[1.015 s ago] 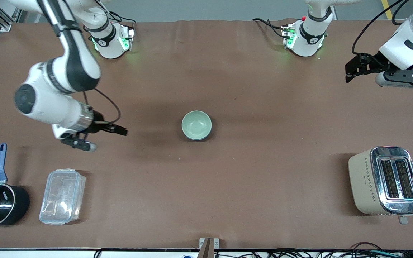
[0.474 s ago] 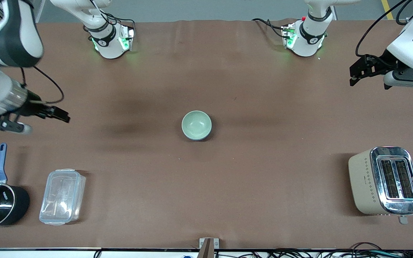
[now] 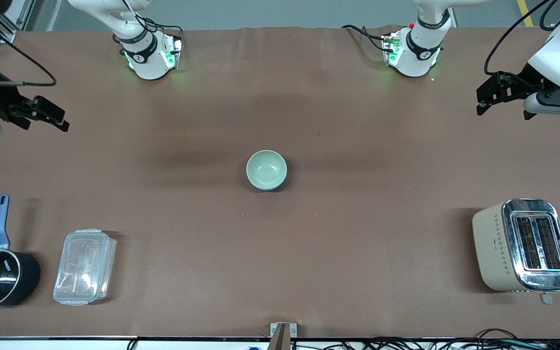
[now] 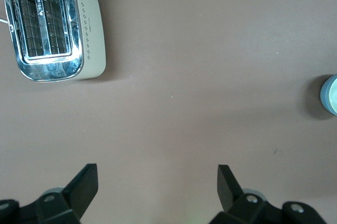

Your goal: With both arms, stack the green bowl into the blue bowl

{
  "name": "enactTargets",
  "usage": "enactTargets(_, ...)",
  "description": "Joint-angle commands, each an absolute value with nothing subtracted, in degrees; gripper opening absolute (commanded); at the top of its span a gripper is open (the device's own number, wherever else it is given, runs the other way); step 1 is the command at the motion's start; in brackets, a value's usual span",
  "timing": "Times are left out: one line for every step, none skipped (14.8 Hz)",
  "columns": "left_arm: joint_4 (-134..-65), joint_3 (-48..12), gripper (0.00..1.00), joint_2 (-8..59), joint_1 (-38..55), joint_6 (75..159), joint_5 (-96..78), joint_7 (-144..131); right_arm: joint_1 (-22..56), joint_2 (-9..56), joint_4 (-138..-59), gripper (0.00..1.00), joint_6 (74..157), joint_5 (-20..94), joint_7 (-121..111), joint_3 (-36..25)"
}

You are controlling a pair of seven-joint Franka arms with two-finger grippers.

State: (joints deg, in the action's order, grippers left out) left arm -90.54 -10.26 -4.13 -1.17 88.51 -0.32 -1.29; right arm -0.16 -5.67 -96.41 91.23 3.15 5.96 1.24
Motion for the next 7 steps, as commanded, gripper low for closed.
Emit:
enactTargets(-90.62, -10.55, 1.0, -4.83, -1.49, 88.68, 0.53, -3.33, -0.35, -5.1, -95.28, 1.0, 90.7, 2.02, 5.1, 1.32)
enactTargets(-90.62, -10.55, 1.0, -4.83, -1.49, 88.68, 0.61, -4.12, -0.61, -4.75, -93.01, 1.0, 90.7, 2.11, 5.1, 1.23)
enactTargets(-90.62, -10.55, 1.0, -4.83, -1.49, 88.68, 0.62, -4.3, -0.96, -3.79, -89.68, 1.0, 89.75, 2.11, 5.1, 1.06)
enactTargets(-90.62, -10.63, 1.0, -4.83, -1.49, 88.68, 0.62, -4.22, -1.31, -2.39, -87.13, 1.0, 87.91, 2.02, 5.1, 1.05)
enactTargets(-90.62, -10.63, 1.0, -4.83, -1.49, 88.68, 0.62, -4.04, -1.32, -0.89, -84.49, 1.0, 87.28, 1.93, 5.1, 0.97)
enactTargets(-90.62, -10.63, 1.0, -4.75, -1.49, 88.68, 0.62, -3.61, -1.32, 0.08, -83.07, 1.0, 87.01, 1.93, 5.1, 0.88)
enactTargets(-90.62, -10.55, 1.0, -4.66, -1.58, 88.68, 0.53, -3.52, -1.32, 0.26, -82.8, 1.0, 86.84, 1.93, 5.1, 0.97)
